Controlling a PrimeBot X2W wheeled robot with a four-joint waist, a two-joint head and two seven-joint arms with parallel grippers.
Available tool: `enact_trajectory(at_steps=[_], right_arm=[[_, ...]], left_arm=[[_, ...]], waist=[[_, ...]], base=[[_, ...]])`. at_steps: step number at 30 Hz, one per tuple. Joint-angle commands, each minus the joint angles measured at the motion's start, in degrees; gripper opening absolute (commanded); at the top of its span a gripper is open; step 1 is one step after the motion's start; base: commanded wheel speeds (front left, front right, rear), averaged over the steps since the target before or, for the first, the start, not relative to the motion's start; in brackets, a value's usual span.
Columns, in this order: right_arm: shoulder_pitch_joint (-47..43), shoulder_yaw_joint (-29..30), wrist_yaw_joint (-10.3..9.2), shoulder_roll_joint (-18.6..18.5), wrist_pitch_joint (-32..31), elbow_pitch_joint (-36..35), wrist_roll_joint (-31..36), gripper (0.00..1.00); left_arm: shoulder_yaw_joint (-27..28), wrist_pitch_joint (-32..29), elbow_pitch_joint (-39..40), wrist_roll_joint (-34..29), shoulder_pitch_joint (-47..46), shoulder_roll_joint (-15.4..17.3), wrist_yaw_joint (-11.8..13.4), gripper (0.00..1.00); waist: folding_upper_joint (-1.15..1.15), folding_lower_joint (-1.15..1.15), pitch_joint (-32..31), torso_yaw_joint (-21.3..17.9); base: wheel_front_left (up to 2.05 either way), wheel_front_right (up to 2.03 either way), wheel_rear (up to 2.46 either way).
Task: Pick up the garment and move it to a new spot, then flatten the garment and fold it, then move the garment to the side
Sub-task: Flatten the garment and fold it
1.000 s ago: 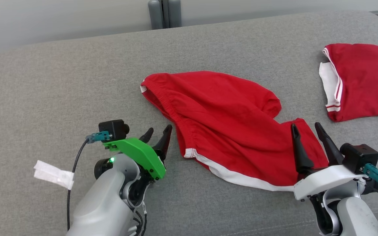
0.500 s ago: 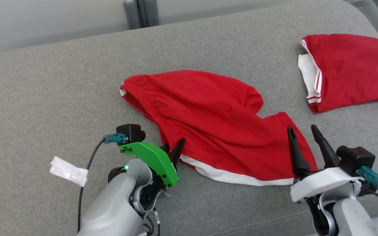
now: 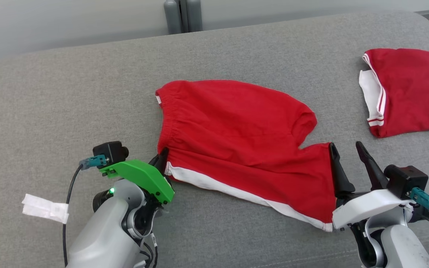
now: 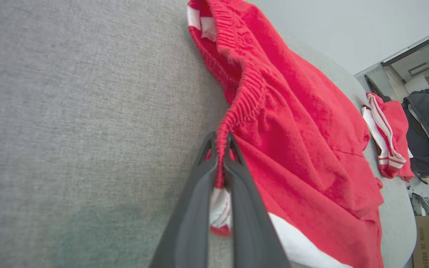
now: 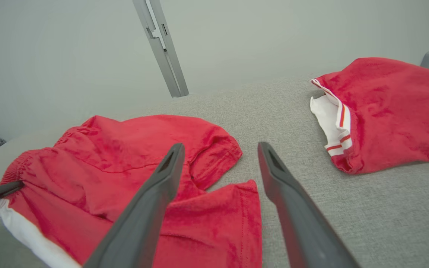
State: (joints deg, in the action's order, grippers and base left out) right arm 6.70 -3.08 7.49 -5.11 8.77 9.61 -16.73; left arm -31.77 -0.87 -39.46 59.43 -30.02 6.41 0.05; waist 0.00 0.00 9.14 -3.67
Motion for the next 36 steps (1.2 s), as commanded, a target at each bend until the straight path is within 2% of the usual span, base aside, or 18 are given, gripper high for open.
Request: enact_trajectory(at_steps=[1,3,4,5,6,9,16,19,23,25,29,36], right_arm=[[0.06,-0.04,0.01,-0.22,-0.08,-0.21,0.34,1.0],[0.22,-0.09,0.01,-0.3,-0.3,-0.32,0.43,1.0],[0.26,-0.09,0.01,-0.34,-0.42,-0.38,0.43,1.0],[0.28,-0.16,0.01,-0.36,-0.44,-0.41,0.42,1.0],[0.25,-0.11,0.01,-0.43,-0.58,-0.47,0.44,1.0],[-0.1,0.29,0.01,-0.55,-1.07,-0.59,0.46,1.0],[-0.24,1.61,0.01,-0.93,-6.78,0.09,0.42,1.0],[0.41,1.73,0.01,-1.61,-9.95,0.77,0.0,1.0],[0.71,2.54,0.01,-2.39,-13.89,2.5,-0.59,1.0],[0.85,3.03,0.01,-2.59,-16.28,3.69,-0.59,1.0],[2.41,3.71,0.01,-3.03,-19.77,5.85,-0.83,1.0],[6.75,3.77,0.01,-4.18,-25.18,11.65,-2.11,1.0]], left_arm=[[0.39,0.71,-0.49,-0.48,-0.1,0.6,0.36,0.0],[0.72,2.16,-0.92,-0.97,-0.35,0.86,0.5,0.0],[0.89,3.4,-1.16,-1.3,-0.5,0.96,0.5,0.19],[0.9,4.29,-1.34,-1.58,-0.53,0.99,0.41,0.81],[0.93,5.04,-1.73,-1.54,-0.35,0.79,0.31,1.0],[0.51,6.02,-2.34,-1.77,0.39,0.51,-0.42,1.0],[0.94,14.51,0.94,-5.75,3.02,3.36,-3.11,1.0],[2.45,15.96,4.48,-9.86,5.07,5.28,-2.26,1.0],[9.63,16.01,14.59,-18.53,10.05,6.18,-0.59,1.0],[13.02,16.02,19.08,-23.0,13.21,5.71,-0.07,1.0],[18.77,16.04,25.76,-28.87,18.72,3.31,-0.76,1.0],[24.15,16.05,28.85,-33.4,23.23,-0.67,-3.37,1.0]], waist=[[0.0,0.0,-0.64,1.21],[0.0,0.0,-0.8,1.85],[0.0,0.0,-0.89,2.2],[0.0,0.0,-0.96,2.4],[0.0,0.0,-1.03,2.66],[0.0,0.0,-1.15,3.39],[0.0,0.0,-1.38,4.55],[0.0,0.0,-1.45,5.08],[0.0,0.0,-1.43,6.09],[0.0,0.0,-1.35,6.39],[0.0,0.0,-0.75,7.06],[0.0,0.0,1.22,8.79]], base=[[0.0,0.0,0.0],[0.0,0.0,0.0],[0.0,0.0,0.0],[0.0,0.0,0.0],[0.0,0.0,0.0],[0.0,0.0,0.0],[0.0,0.0,0.0],[0.0,0.0,0.0],[0.0,0.0,0.0],[0.0,0.0,0.0],[0.0,0.0,0.0],[0.0,0.0,0.0]])
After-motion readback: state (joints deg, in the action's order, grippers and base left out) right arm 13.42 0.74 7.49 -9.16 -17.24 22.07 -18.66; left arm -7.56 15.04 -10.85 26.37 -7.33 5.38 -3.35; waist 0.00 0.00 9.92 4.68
